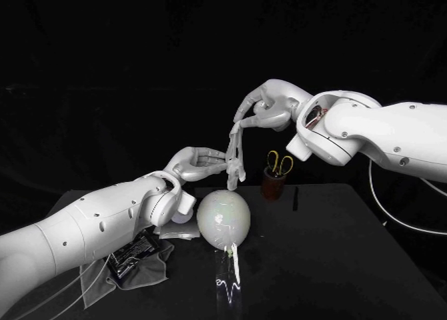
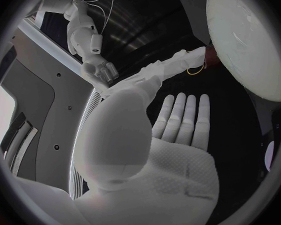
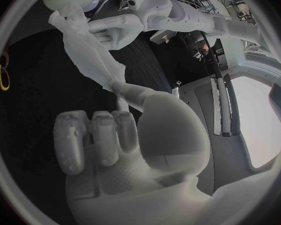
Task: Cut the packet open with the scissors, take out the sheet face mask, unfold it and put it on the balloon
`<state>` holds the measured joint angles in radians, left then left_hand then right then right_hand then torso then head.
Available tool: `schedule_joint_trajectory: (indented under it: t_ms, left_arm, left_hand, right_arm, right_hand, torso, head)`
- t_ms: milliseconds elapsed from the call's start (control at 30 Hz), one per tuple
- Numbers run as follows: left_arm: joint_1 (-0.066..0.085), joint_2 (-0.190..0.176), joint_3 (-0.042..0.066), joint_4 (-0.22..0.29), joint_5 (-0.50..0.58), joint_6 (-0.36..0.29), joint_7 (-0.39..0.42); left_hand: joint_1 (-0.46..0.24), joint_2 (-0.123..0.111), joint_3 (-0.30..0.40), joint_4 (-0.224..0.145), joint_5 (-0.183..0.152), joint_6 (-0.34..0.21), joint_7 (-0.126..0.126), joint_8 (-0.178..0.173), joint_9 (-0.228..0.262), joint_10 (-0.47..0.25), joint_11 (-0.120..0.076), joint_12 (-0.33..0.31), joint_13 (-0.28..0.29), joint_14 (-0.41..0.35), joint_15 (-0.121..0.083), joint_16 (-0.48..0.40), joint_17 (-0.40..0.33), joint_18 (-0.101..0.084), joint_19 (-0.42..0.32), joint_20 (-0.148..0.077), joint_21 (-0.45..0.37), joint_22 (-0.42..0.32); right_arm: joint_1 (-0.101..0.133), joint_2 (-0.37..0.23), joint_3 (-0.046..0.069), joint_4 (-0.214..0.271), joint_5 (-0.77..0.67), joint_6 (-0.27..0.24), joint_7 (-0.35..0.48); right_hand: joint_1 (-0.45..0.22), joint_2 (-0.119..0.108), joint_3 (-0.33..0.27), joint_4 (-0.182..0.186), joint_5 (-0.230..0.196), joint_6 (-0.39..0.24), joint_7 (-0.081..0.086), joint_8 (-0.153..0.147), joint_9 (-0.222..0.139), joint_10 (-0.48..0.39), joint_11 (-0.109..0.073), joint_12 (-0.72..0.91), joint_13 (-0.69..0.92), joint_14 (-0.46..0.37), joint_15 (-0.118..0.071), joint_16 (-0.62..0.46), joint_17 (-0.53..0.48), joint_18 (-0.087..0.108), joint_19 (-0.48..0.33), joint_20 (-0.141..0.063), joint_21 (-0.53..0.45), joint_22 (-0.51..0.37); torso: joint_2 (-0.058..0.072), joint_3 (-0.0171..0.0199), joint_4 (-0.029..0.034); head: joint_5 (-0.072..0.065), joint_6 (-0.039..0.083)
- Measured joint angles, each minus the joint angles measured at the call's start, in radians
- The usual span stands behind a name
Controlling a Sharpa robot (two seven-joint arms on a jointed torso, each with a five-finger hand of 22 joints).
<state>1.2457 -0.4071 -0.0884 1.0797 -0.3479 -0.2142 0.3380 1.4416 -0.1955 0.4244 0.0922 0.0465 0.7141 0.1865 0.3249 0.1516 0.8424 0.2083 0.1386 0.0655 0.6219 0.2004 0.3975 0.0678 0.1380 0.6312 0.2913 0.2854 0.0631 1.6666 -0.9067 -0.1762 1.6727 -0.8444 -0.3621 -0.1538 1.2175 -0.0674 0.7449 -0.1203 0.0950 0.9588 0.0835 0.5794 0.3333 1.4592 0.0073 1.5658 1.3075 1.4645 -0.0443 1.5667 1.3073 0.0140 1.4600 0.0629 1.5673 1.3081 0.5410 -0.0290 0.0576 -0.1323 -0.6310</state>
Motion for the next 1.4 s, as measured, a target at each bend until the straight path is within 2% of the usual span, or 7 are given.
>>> schedule_joint_trajectory:
  t_ms: [200, 333, 600, 867, 1067, 1267, 1400]
  left_arm:
    - [-0.001, -0.013, 0.001, 0.026, 0.007, 0.006, 0.011]
    - [-0.001, -0.016, 0.001, 0.029, 0.009, 0.017, 0.021]
    - [-0.001, -0.021, 0.002, 0.032, 0.014, 0.036, 0.044]
    - [-0.001, -0.020, 0.002, 0.033, 0.016, 0.052, 0.058]
    - [-0.001, -0.015, 0.002, 0.030, 0.017, 0.056, 0.060]
    - [-0.001, -0.009, 0.002, 0.025, 0.019, 0.056, 0.061]
    - [-0.001, -0.004, 0.002, 0.024, 0.020, 0.056, 0.059]
  left_hand:
    - [0.020, 0.020, -0.004, -0.004, 0.000, 0.077, 0.011, 0.035, 0.016, 0.033, -0.007, 0.012, 0.004, 0.027, -0.005, -0.009, 0.004, 0.000, 0.021, -0.001, -0.012, 0.001]
    - [0.042, 0.042, 0.012, -0.016, 0.000, 0.100, -0.005, 0.040, 0.019, 0.048, -0.004, 0.016, 0.004, 0.045, -0.009, -0.012, 0.006, 0.000, 0.041, -0.002, -0.012, 0.003]
    - [0.061, 0.061, 0.043, -0.019, 0.000, 0.140, -0.012, 0.052, 0.023, 0.089, -0.003, 0.024, 0.004, 0.063, -0.009, -0.022, 0.008, 0.000, 0.062, -0.002, -0.020, 0.003]
    - [0.061, 0.061, 0.046, -0.020, 0.000, 0.142, -0.011, 0.052, 0.022, 0.091, -0.005, 0.024, 0.000, 0.065, -0.011, -0.030, 0.009, 0.000, 0.065, 0.000, -0.026, 0.003]
    - [0.030, 0.030, 0.040, -0.014, 0.000, 0.108, -0.011, 0.018, 0.008, 0.095, -0.001, 0.020, -0.001, 0.073, -0.005, -0.038, 0.011, 0.000, 0.071, 0.000, -0.039, 0.003]
    - [0.014, 0.014, 0.022, -0.008, 0.000, 0.088, -0.008, 0.000, 0.001, 0.095, -0.001, 0.020, -0.001, 0.082, -0.004, -0.043, 0.012, 0.000, 0.077, -0.002, -0.046, 0.003]
    - [0.014, 0.014, 0.018, -0.009, 0.000, 0.093, -0.008, 0.000, 0.002, 0.097, 0.001, 0.020, -0.001, 0.100, -0.010, -0.043, 0.016, 0.000, 0.084, -0.002, -0.050, 0.003]
  right_arm:
    - [0.000, 0.004, 0.000, 0.005, 0.001, -0.007, 0.007]
    - [0.000, 0.008, 0.000, 0.002, 0.001, -0.010, 0.009]
    - [-0.001, 0.015, 0.000, -0.014, 0.002, -0.013, 0.012]
    - [-0.002, 0.016, 0.000, -0.017, 0.003, -0.014, 0.012]
    - [-0.002, 0.016, 0.000, -0.018, 0.003, -0.014, 0.013]
    - [-0.003, 0.017, 0.000, -0.018, 0.004, -0.014, 0.013]
    - [-0.004, 0.017, 0.000, -0.018, 0.004, -0.014, 0.013]
  right_hand:
    - [0.000, 0.000, 0.000, 0.000, 0.000, 0.001, 0.001, 0.000, 0.000, 0.000, 0.000, -0.002, 0.000, 0.000, 0.000, 0.000, 0.000, 0.000, 0.000, 0.000, 0.000, 0.000]
    - [0.000, 0.000, 0.000, 0.000, 0.000, 0.002, 0.002, -0.001, -0.001, 0.000, 0.000, 0.002, 0.001, 0.000, 0.000, -0.002, 0.000, 0.000, 0.000, 0.000, 0.000, -0.001]
    - [0.000, 0.000, 0.000, 0.000, 0.000, 0.002, 0.002, -0.003, 0.000, 0.000, 0.000, 0.002, 0.001, 0.000, 0.000, 0.001, 0.001, 0.000, 0.000, 0.000, -0.001, -0.001]
    - [0.000, 0.000, 0.000, 0.000, 0.000, 0.002, 0.002, 0.000, 0.000, 0.000, 0.000, 0.001, 0.000, 0.000, 0.000, 0.001, 0.001, 0.000, 0.002, -0.002, -0.002, 0.000]
    - [0.000, 0.000, 0.000, 0.000, 0.000, 0.002, 0.002, 0.000, -0.001, 0.000, 0.000, 0.001, 0.000, 0.000, 0.000, 0.000, 0.000, 0.000, 0.002, -0.002, -0.002, 0.000]
    - [0.000, 0.000, 0.000, 0.000, 0.000, 0.002, 0.002, 0.000, -0.001, 0.000, 0.000, 0.000, 0.000, 0.000, 0.000, 0.000, 0.000, 0.000, 0.002, -0.002, -0.003, 0.000]
    - [0.000, 0.000, 0.000, 0.000, 0.000, 0.002, 0.002, 0.000, -0.001, 0.000, 0.000, -0.001, 0.000, 0.000, 0.000, 0.000, 0.000, 0.000, 0.002, -0.002, -0.003, 0.000]
  torso:
    - [0.000, -0.0011, 0.0007]
    - [0.000, -0.0014, 0.0012]
    - [0.000, -0.0014, 0.0007]
    - [-0.001, -0.0012, -0.0007]
    - [-0.002, -0.0012, -0.0017]
    - [-0.002, -0.0012, -0.0017]
    - [-0.002, -0.0013, -0.0013]
  head:
    - [-0.003, -0.006]
    - [-0.001, -0.008]
    - [0.002, -0.012]
    - [0.003, -0.013]
    - [0.003, -0.013]
    - [0.002, -0.012]
    - [0.000, -0.013]
